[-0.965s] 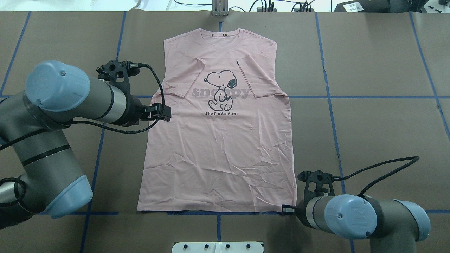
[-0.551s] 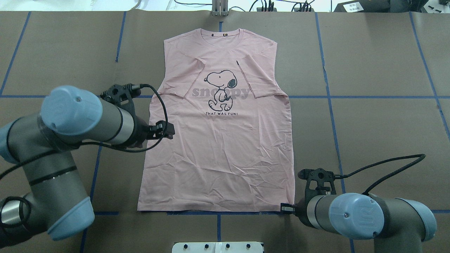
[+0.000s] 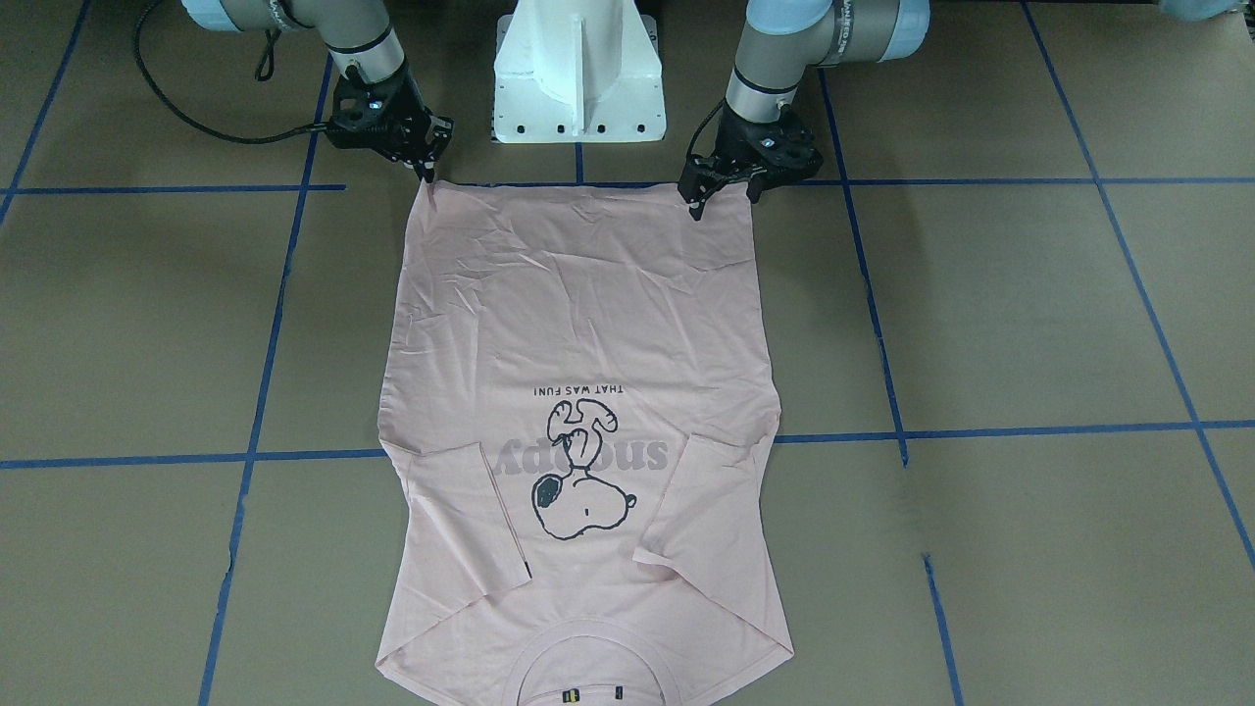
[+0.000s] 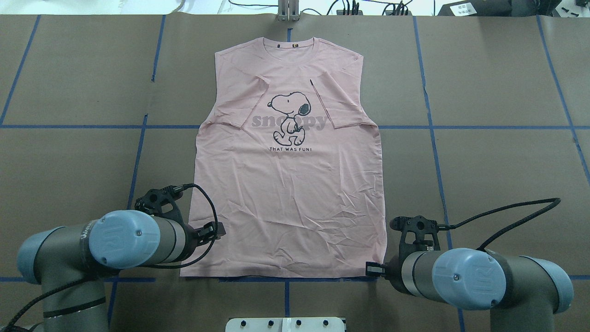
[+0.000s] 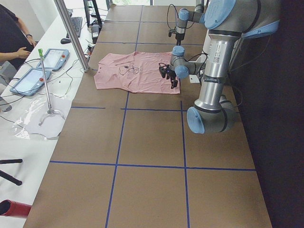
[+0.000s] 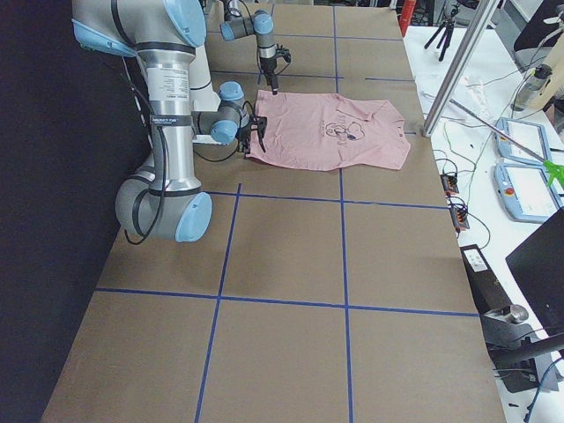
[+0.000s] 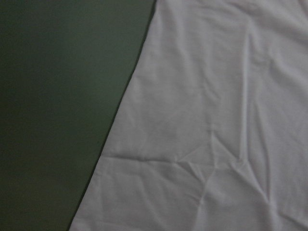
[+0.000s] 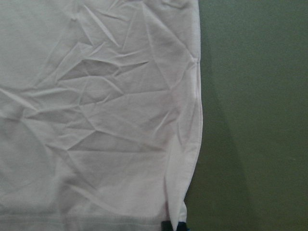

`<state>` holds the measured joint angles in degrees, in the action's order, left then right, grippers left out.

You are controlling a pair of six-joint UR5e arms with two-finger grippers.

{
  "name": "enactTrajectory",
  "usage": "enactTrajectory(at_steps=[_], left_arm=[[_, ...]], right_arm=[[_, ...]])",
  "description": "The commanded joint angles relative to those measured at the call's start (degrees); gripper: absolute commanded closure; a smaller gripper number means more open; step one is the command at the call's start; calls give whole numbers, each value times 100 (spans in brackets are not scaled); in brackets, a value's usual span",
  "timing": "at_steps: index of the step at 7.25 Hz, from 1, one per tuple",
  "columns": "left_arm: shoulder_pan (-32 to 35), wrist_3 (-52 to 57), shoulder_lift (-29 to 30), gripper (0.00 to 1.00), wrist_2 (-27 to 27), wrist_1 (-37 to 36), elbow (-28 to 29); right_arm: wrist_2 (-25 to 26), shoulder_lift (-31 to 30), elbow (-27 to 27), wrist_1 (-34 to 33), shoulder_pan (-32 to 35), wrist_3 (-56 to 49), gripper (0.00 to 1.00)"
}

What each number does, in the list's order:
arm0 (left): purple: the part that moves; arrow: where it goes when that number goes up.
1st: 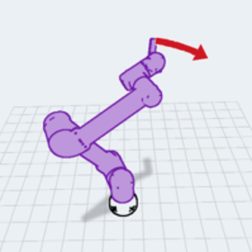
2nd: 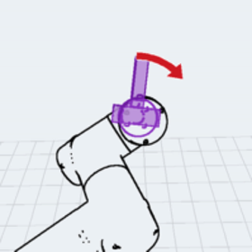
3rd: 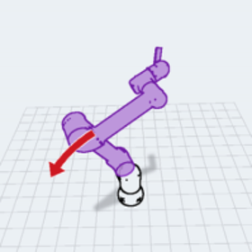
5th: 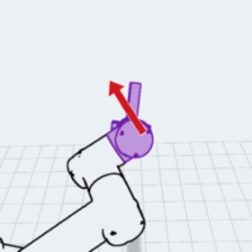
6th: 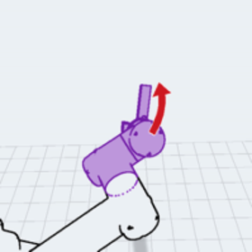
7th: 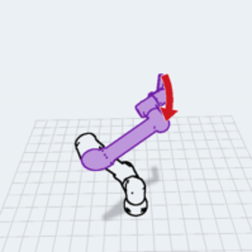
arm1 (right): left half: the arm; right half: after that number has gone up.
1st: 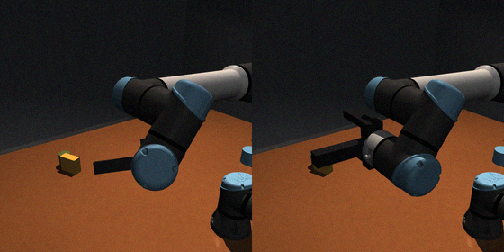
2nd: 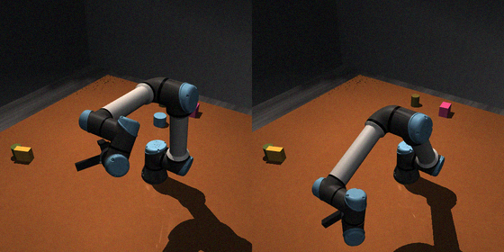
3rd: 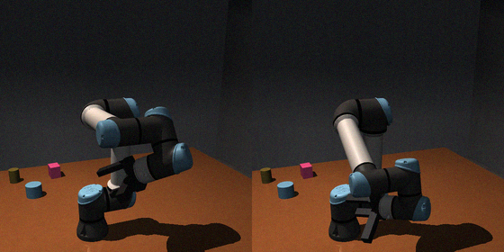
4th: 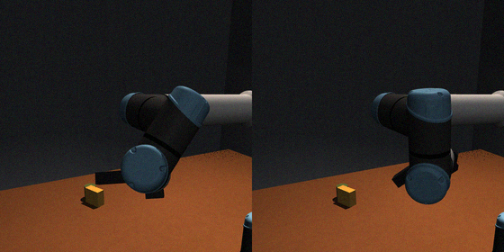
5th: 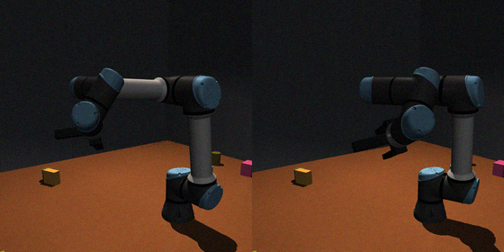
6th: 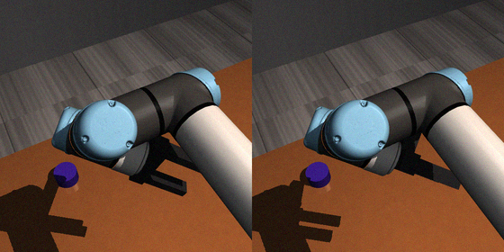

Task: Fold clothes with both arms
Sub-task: 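Grasp both hem corners with the left and right grippers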

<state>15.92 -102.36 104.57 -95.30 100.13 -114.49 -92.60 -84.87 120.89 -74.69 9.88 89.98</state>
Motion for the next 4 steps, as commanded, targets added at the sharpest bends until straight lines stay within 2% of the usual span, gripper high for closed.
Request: enactTrajectory(at_steps=[1,4], left_arm=[[-290,-249,-191,0,143,-3,-3],[-432,-399,-244,3,152,-170,6]], right_arm=[[-4,15,-4,7,6,-7,100],[-4,15,-12,7,6,2,100]])
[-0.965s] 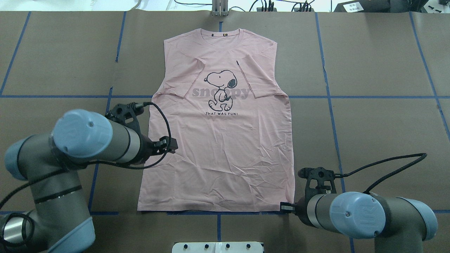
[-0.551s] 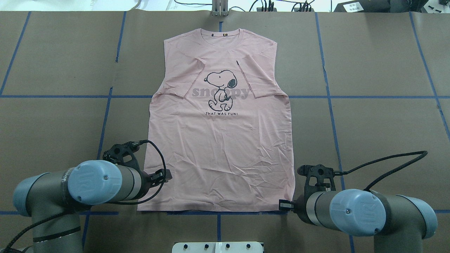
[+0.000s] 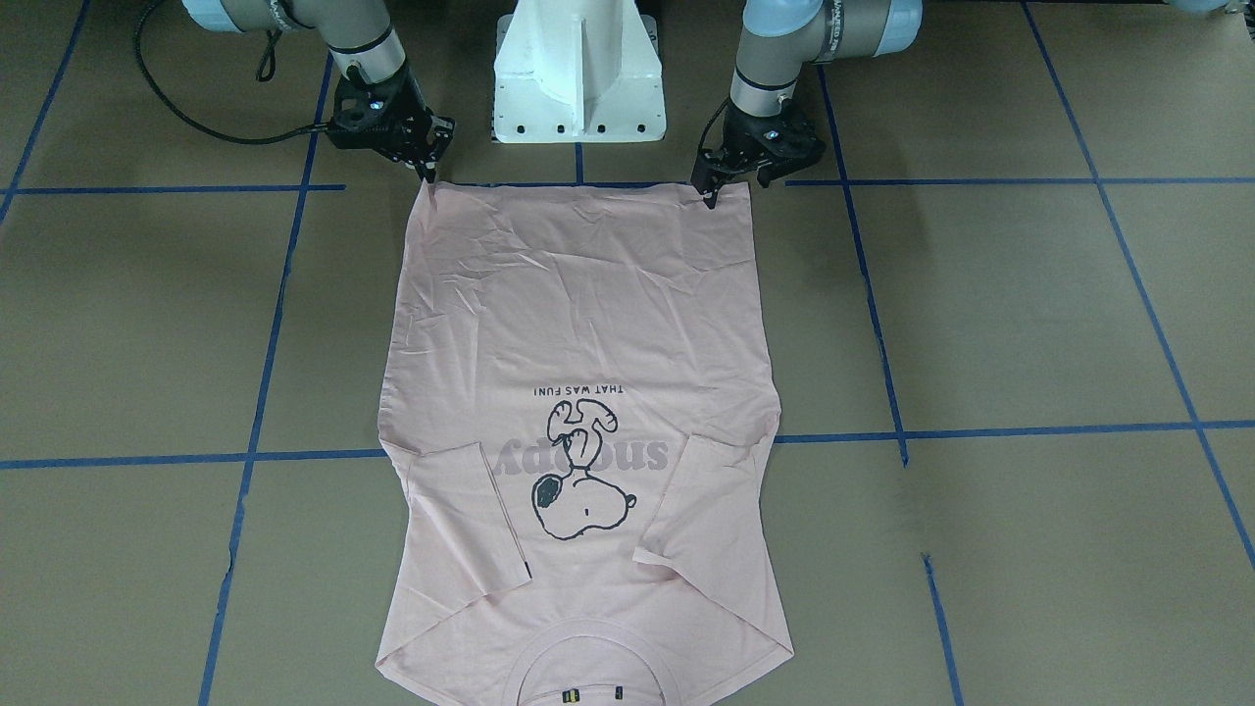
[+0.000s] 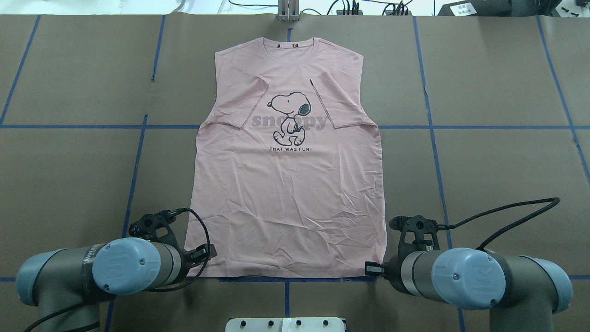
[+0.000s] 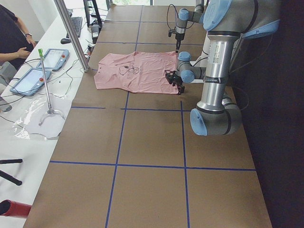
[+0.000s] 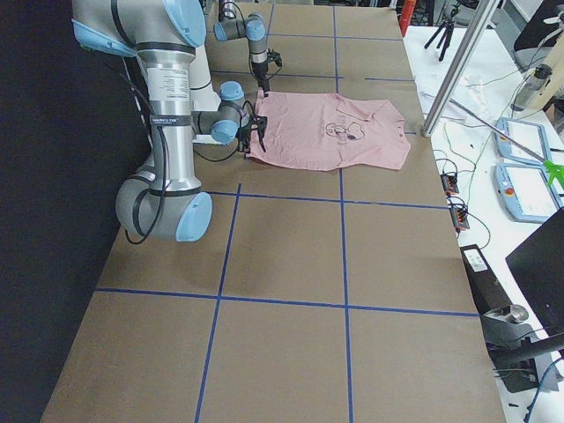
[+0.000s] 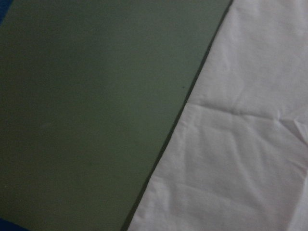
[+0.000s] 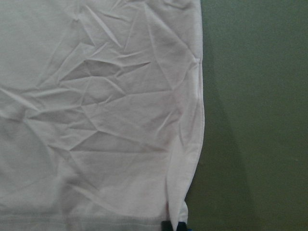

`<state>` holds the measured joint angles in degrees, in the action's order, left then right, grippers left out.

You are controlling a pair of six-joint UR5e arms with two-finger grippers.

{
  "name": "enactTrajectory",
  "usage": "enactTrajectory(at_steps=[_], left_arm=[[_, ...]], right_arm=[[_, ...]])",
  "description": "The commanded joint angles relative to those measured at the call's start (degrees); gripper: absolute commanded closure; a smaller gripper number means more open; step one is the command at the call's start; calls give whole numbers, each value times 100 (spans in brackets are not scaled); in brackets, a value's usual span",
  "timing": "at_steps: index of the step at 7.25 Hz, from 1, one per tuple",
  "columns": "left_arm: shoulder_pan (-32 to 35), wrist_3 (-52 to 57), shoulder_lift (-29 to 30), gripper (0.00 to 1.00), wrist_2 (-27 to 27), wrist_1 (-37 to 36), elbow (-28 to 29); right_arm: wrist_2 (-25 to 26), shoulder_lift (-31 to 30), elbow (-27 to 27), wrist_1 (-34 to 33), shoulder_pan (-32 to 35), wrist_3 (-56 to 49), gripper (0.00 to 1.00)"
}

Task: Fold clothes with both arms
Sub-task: 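Grasp both hem corners with the left and right grippers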

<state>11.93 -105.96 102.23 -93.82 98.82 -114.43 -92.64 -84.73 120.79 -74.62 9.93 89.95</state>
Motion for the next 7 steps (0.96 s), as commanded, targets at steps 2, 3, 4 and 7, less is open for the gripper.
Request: enactTrajectory(at_steps=[2,3,4,7], left_arm=[[-33,-39,-10,11,4,-47,9],[-33,-48,-18,26,4,-47,9],[-33,-48,-10,55,4,-47,0],[-33,-48,-1,100,4,-108,-17]], right_arm=[[-43,1,6,0,18,-4,100],[-79,1,15,0,53,-4,100],[-79,1,15,0,62,-4,100],[-228,-8,85,0,132,-4,100]])
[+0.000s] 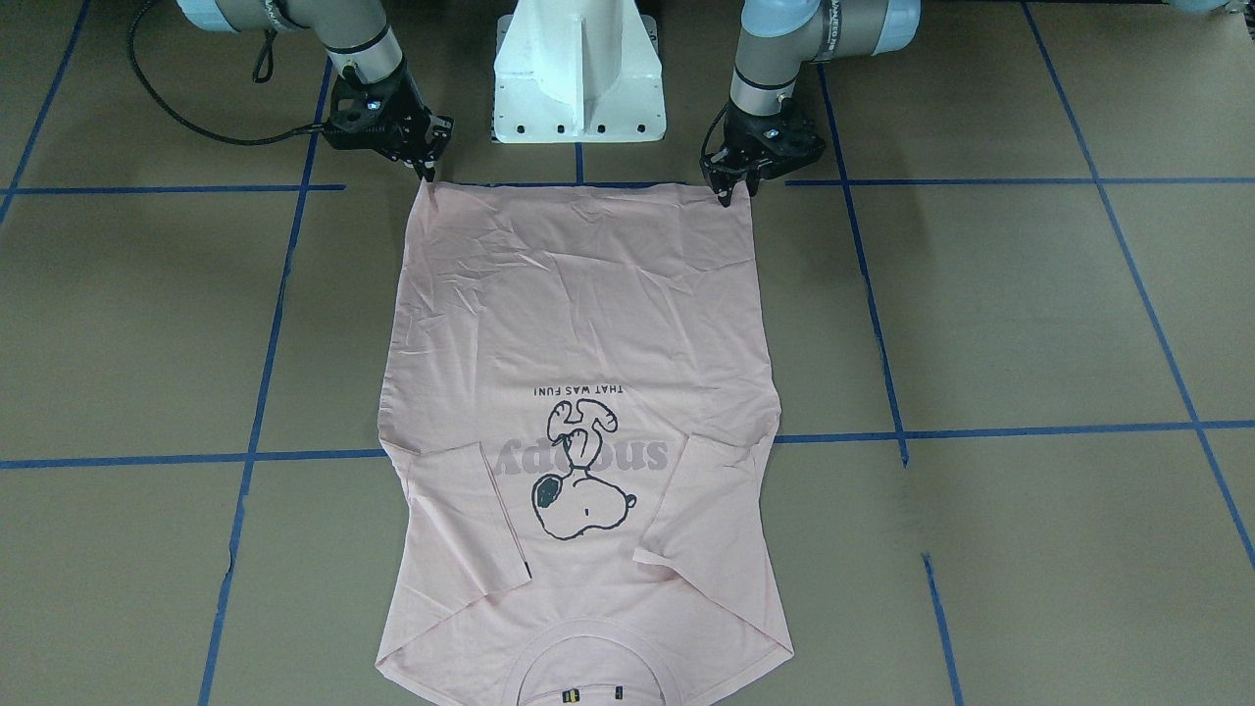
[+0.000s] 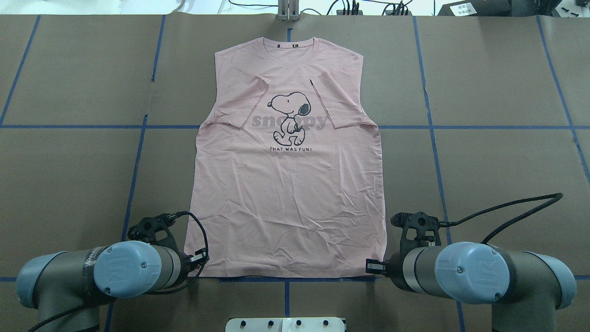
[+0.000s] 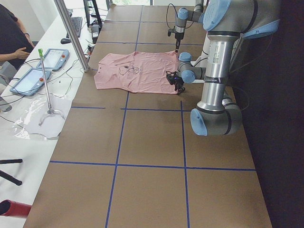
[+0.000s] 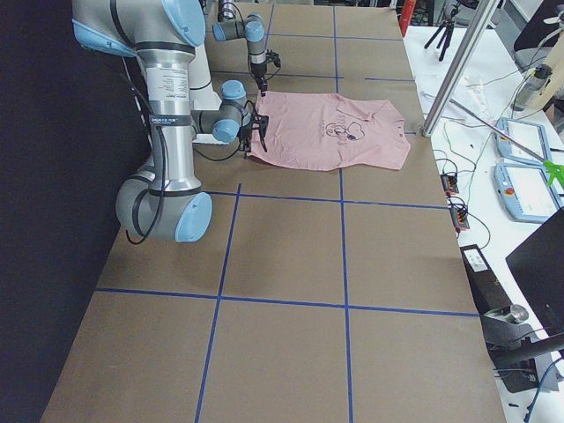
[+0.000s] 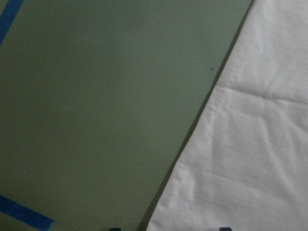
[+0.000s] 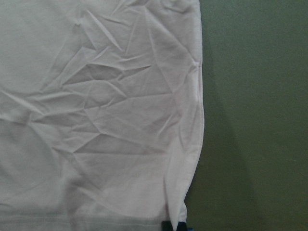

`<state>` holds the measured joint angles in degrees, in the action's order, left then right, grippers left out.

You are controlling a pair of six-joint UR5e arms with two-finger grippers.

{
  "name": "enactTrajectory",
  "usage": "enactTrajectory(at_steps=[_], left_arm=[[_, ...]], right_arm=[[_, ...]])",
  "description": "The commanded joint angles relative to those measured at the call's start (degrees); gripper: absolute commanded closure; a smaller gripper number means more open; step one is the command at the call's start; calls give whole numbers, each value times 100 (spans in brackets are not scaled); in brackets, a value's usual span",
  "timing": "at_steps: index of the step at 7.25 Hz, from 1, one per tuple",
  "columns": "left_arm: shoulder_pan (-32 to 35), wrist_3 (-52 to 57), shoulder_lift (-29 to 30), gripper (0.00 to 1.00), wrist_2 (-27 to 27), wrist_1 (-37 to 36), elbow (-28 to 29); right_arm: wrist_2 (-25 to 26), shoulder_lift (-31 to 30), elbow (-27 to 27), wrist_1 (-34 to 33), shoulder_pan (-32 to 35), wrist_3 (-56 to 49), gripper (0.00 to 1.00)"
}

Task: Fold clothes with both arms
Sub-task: 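Grasp both hem corners with the left and right grippers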

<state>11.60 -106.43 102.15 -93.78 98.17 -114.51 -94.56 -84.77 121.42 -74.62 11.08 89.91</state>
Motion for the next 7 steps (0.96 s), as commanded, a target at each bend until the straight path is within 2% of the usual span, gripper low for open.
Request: enactTrajectory(at_steps=[1,3,5,7], left_arm=[[0,0,15,100,0,-52,-53],[9,87,7,100,-18,-131,-175],[-52,105,15,100,-26,-1006,-990],[-586,88,24,100,-35,-1499,-1859]], right_arm=[[-45,-13,22,0,17,0,100],[-62,-30,57,0,43,0,100],[-246,-275,450,0,140,0,100],[-430,-906,1064,-9,97,9,100]])
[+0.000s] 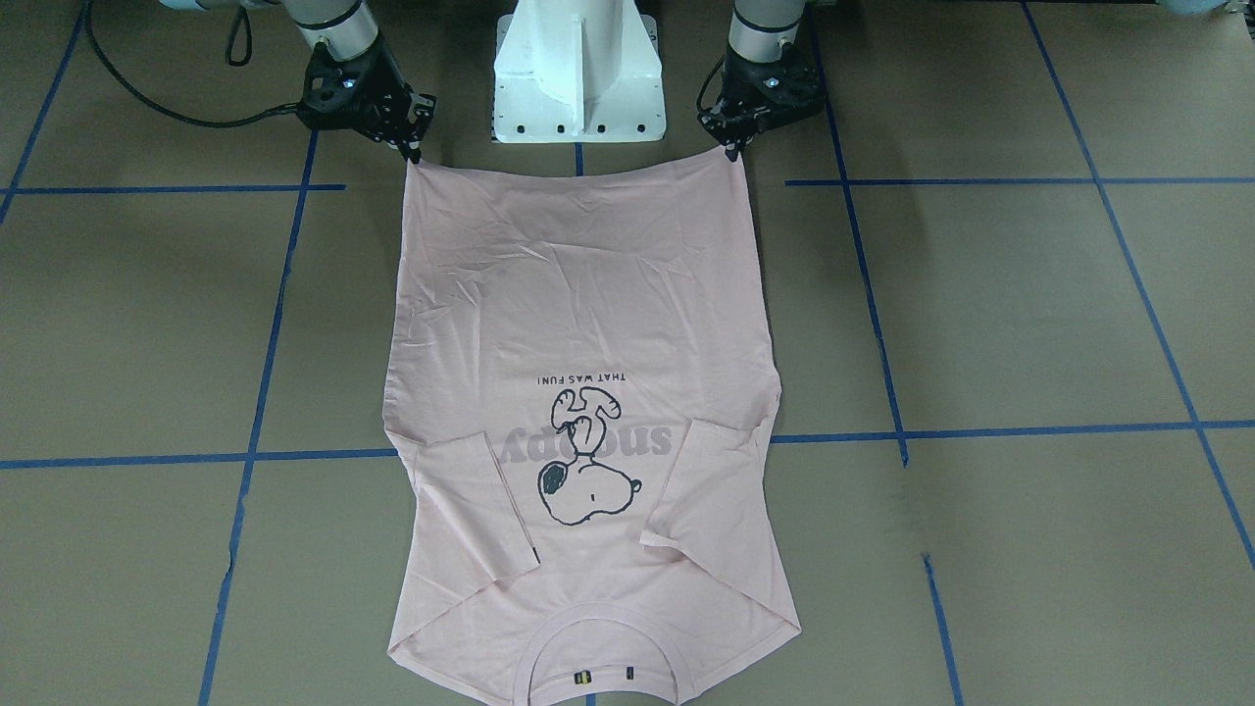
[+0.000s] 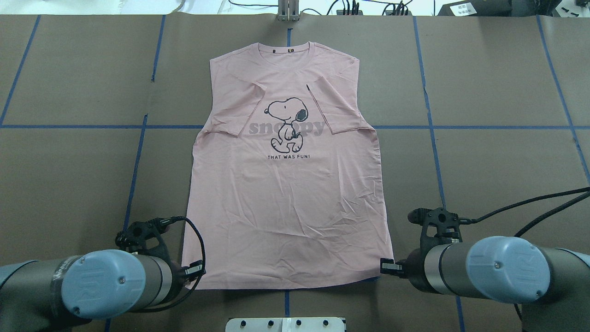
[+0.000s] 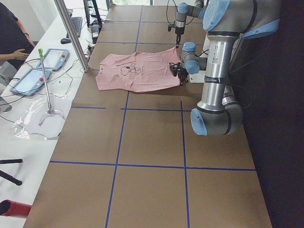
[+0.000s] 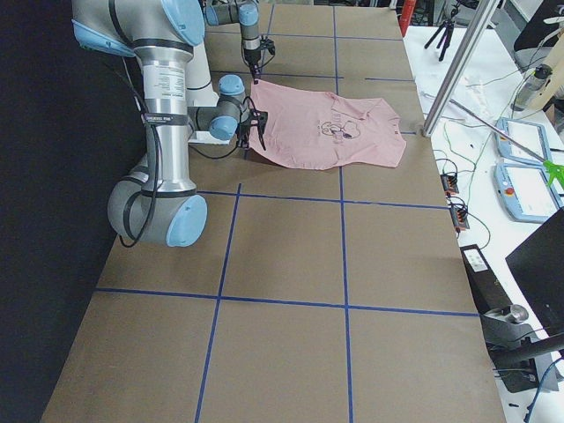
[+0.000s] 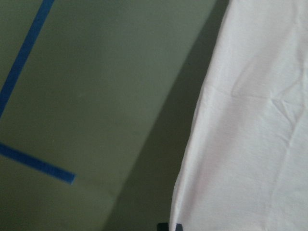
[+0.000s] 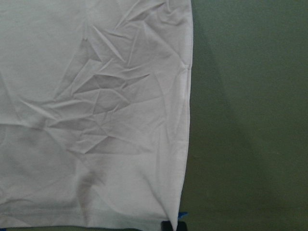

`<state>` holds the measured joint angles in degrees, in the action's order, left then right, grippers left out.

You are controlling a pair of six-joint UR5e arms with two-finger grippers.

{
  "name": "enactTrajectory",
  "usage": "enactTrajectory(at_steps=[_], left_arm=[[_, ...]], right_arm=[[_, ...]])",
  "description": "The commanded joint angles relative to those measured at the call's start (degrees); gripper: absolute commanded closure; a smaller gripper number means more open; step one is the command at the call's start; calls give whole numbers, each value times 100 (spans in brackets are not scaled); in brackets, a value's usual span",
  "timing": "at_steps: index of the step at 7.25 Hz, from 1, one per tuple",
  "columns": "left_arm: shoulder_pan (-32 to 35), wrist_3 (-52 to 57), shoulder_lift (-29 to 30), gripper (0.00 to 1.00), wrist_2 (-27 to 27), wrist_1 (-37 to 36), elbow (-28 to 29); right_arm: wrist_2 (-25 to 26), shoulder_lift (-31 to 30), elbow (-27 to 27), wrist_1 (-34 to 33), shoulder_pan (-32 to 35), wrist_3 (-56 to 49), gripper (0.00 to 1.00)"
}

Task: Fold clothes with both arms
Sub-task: 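Lift the hem and fold it toward the collar with both grippers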

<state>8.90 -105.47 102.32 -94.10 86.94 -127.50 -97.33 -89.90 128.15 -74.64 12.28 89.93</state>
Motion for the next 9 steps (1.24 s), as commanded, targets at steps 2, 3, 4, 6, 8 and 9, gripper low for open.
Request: enactTrajectory(at_steps=[2,3,4,6,8,9], left_arm=[[-800,-52,25,100,-4,-678,-1091],[-881,-52,25,100,-12,-687,-1241],[-881,-52,25,100,-38,-774,-1364],[-463,26,25,100,-56,-880,-1541],[293,753,86,100,-153,-854,-1367],[844,1139,226,100,-162,-837,-1122]], right_arm=[[-295,-790,883,-7,-461,408,100],[-296,-957,1183,-7,-733,655,100],[-278,-985,1264,-7,-858,753,100],[-287,-880,1195,-7,-388,537,100],[-295,-120,767,2,604,-374,100],[-322,676,181,-16,1200,-1041,100]])
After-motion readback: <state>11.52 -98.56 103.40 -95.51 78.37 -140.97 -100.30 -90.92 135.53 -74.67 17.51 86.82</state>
